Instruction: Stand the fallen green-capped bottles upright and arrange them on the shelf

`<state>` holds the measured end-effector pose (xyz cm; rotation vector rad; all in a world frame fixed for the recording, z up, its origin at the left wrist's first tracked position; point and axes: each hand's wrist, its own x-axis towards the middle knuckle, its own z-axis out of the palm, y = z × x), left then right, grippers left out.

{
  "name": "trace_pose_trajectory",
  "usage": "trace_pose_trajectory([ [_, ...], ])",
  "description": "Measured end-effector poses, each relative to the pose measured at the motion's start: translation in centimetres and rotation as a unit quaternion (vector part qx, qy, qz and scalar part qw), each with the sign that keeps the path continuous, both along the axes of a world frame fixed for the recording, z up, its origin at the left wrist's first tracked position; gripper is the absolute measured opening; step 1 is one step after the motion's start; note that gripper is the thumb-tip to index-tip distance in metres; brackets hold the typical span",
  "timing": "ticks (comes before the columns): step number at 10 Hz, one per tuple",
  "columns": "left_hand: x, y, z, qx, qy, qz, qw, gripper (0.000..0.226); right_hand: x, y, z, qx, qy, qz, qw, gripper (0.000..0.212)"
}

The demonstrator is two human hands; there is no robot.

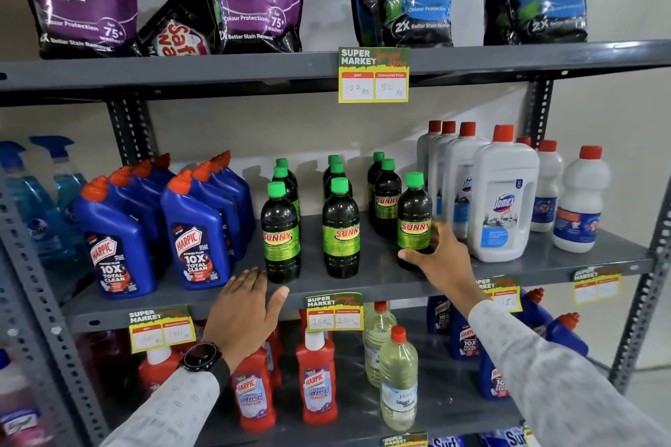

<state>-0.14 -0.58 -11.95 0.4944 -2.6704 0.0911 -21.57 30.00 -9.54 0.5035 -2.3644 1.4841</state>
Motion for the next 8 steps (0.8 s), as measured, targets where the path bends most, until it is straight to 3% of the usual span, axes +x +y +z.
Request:
trace_pose_trajectory([
  [5, 0.3, 0.2, 0.2, 0.008, 0.01, -0.009, 1.0, 0.091, 0.5, 0.1, 0.1, 0.013, -0.007, 0.002, 1.0, 0.095],
  [6, 1.1, 1.2, 0.9, 0.057, 0.064, -0.019, 0.996, 0.083, 1.7, 0.9, 0.8, 0.029, -0.002, 0.015, 0.999, 0.108],
  [7, 2.3, 2.5, 3.9, 0.063, 0.185, -0.039, 0.98, 0.067, 3.8, 2.5, 3.3, 0.017, 0.049, -0.013, 0.999, 0.097],
  [8, 1.3, 3.1, 12.4, -0.023, 0.311, -0.091, 0.946, 0.049, 5.7, 3.2, 11.2, -0.081, 0.192, -0.042, 0.977, 0.066],
])
